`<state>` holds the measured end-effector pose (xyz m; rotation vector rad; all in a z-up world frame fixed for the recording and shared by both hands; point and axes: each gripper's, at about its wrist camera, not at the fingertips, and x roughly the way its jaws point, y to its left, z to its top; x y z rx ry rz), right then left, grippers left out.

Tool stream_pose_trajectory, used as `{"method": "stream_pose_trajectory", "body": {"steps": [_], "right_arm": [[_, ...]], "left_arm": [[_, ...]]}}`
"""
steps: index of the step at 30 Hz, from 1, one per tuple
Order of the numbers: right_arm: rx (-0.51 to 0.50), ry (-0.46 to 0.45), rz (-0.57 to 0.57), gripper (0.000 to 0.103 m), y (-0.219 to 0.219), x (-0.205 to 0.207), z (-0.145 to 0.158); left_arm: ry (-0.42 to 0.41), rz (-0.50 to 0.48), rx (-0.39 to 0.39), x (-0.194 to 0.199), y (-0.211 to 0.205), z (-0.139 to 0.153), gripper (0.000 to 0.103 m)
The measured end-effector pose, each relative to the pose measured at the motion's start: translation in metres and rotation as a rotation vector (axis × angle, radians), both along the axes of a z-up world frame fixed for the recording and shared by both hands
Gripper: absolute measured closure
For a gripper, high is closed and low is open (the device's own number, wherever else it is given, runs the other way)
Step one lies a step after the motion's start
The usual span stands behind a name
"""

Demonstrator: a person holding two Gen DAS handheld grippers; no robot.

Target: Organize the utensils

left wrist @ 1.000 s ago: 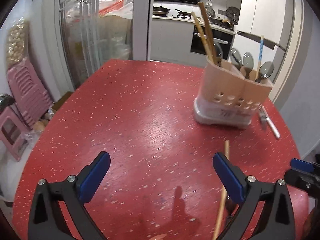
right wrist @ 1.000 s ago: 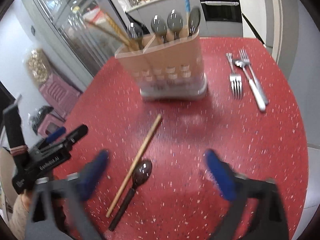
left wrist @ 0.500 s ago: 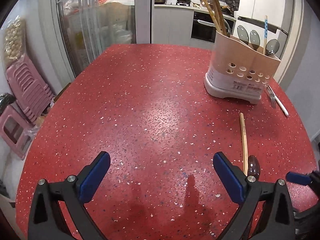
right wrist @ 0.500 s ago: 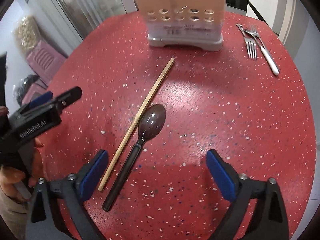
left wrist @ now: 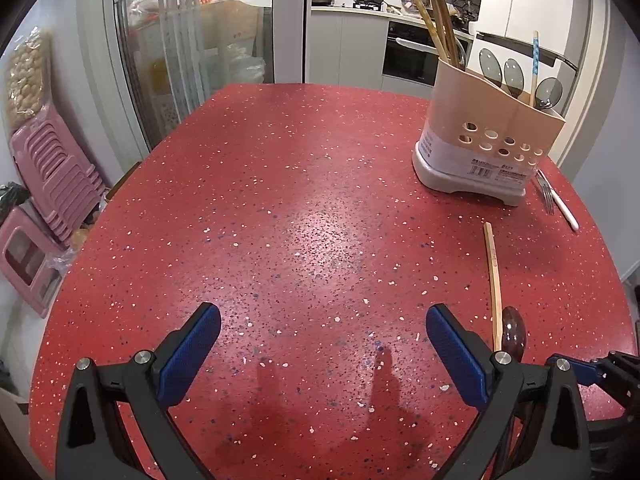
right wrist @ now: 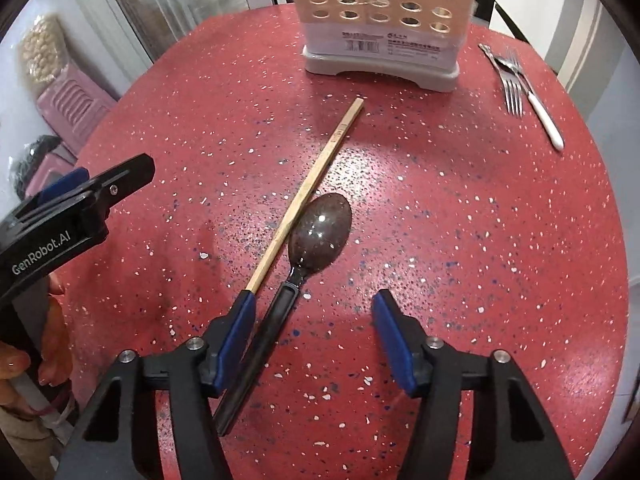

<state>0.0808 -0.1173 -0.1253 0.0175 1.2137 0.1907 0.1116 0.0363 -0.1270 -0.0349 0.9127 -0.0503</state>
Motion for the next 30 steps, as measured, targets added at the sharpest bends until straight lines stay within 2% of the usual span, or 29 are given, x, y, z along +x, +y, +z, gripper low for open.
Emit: {"method": "stream_pose_trajectory", "body": {"steps": [6,10,13,14,15,23,30], "right_arm": [[-0.103,-0.014,0.051,0.049,0.011,0.001,-0.002],[-0.106,-0.012,0.064,0.052,0.009,0.001,-0.002],[-0.106,-0.017,0.070,0.063,0.007,-0.001,-0.001],[-0.106,-0.017,0.071,0.070,0.006,-0.003,-0.001],[-0.108,-0.019,0.072,0.085,0.005,-0.003,0.000],[-0.051,-0.055,0.094,0.087,-0.006,-0.009,-0.001],[-0.014,-0.098,0.118,0.088,-0.016,-0.020,-0.004]], "left_arm": [[-0.006,-0.031,-0.017,0.003,-0.004,0.007,0.000],[0.013,-0.050,-0.044,0.009,-0.007,0.008,0.000],[0.031,-0.072,-0.053,0.015,-0.015,0.008,0.000],[0.038,-0.084,-0.058,0.016,-0.017,0.008,0.000],[0.045,-0.093,-0.061,0.018,-0.020,0.008,0.000],[0.119,-0.207,-0.050,0.032,-0.055,0.004,0.000],[0.164,-0.285,-0.006,0.051,-0.092,0.001,0.000]]}}
